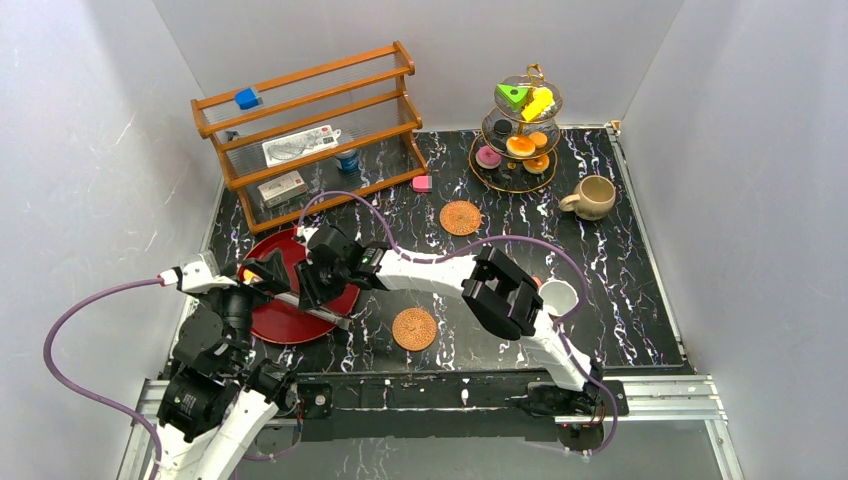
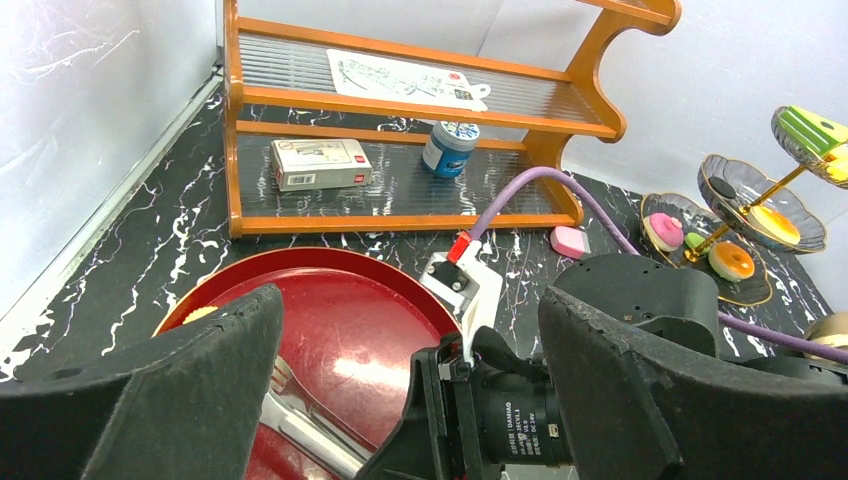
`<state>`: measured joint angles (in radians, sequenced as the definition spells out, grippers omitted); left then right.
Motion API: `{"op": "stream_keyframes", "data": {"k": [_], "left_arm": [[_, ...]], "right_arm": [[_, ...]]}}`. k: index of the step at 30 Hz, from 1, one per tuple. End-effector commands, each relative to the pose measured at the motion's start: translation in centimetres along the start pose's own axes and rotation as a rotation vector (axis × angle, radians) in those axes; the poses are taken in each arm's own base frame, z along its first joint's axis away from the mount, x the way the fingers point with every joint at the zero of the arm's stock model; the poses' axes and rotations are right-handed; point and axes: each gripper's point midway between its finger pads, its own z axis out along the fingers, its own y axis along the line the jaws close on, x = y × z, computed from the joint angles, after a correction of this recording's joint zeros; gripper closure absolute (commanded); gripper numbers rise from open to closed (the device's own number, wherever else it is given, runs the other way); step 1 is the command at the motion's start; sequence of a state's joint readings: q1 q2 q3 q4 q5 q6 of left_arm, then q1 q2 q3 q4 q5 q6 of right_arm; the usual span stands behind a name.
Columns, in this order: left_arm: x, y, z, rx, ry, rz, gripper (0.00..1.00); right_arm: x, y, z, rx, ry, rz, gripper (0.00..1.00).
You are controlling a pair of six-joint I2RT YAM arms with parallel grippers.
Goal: Serve the afternoon tea
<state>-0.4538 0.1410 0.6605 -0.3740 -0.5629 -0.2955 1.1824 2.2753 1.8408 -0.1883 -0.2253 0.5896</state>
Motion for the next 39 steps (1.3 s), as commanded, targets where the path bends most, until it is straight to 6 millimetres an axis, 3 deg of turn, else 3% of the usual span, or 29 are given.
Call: {"op": "stream_keyframes", "data": {"k": [1, 11, 18, 32, 39], "left_arm": [[-0.4, 0.2, 0.1, -0.015, -0.013, 0.002, 0.05], [-0.3, 0.3, 0.0, -0.018, -0.012, -0.003, 0.05], [0.0, 0.2, 0.3, -0.022, 0.004, 0.006, 0.05], [-0.1, 0.6, 0.2, -0.045, 0.001, 0.005, 0.05], [0.0, 0.4, 0.2, -0.032, 0.005, 0.003, 0.05]], "right_arm": [[-2.0, 1.3, -1.1, 0.003, -0.048, -0.037, 0.59], [-2.7, 2.4, -3.6, -0.02, -0.101, -0.05, 0.6], [-3.0, 1.9, -5.3, 0.004, -0.139, -0.059, 0.61], [-4.4, -0.6, -10.3, 0.063, -0.224, -0.033, 0.63], [-6.1, -3.9, -14.3, 0.149, -0.301, 0.006, 0.63]]}}
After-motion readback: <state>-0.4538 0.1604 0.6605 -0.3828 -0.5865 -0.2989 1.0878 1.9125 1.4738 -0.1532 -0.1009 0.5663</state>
